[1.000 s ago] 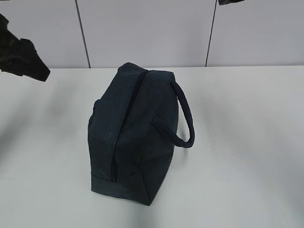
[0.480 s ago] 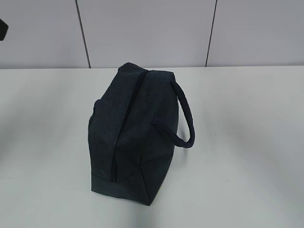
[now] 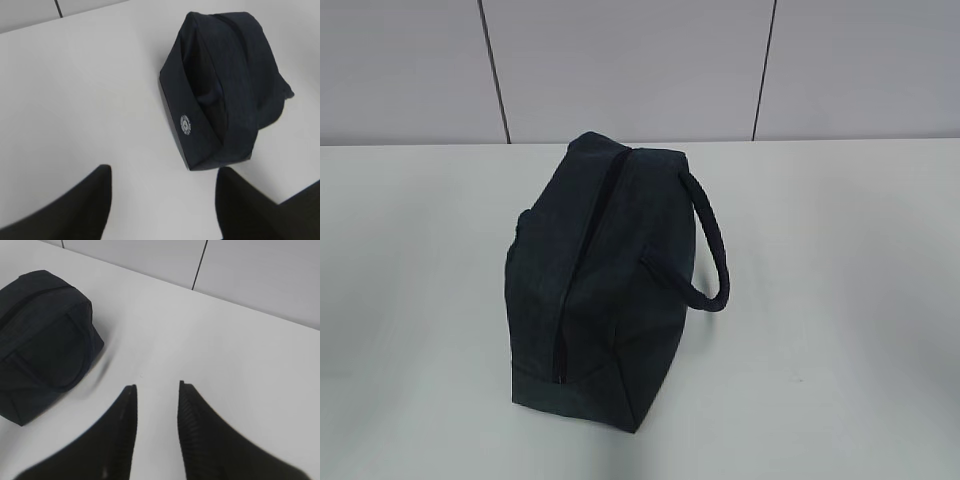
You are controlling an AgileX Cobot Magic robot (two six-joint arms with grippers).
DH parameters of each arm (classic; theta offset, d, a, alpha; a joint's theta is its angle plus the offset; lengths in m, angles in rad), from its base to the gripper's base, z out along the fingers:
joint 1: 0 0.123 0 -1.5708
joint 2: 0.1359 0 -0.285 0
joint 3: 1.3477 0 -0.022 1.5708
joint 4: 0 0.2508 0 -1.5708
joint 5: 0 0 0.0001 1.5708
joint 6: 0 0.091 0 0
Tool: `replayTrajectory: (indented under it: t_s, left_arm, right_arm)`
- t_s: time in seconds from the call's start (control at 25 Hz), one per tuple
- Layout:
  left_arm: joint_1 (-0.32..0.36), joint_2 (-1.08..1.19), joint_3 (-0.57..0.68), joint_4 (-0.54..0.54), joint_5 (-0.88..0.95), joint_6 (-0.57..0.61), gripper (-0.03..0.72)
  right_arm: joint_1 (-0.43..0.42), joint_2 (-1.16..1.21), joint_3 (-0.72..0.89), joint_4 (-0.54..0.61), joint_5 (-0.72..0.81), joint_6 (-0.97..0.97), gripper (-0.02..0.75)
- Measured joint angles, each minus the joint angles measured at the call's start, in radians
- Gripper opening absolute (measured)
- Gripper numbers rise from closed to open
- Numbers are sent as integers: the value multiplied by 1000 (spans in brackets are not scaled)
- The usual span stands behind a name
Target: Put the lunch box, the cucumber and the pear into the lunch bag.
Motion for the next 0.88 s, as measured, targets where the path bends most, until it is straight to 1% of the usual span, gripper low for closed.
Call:
replayTrajectory:
  t_s: [0.24, 0.4, 0.6, 0.68, 0.76, 0.88]
  left_arm:
    - [0, -283, 191, 1, 13, -30, 396]
    - [0, -442, 271, 3, 42, -47, 396]
    - [0, -589, 316, 33, 119, -75, 396]
    - [0, -628, 319, 40, 152, -76, 396]
    - [0, -671, 319, 43, 178, -94, 396]
    - [0, -728, 319, 48, 193, -126, 396]
  right_arm:
    - [1, -239, 130, 15, 18, -22, 233]
    - [1, -358, 195, 93, 56, -67, 233]
    - [1, -463, 269, 288, 133, -245, 233]
    - [1, -508, 298, 346, 157, -276, 233]
    - [1, -544, 322, 380, 179, -285, 233]
    - [1, -613, 363, 398, 201, -291, 239]
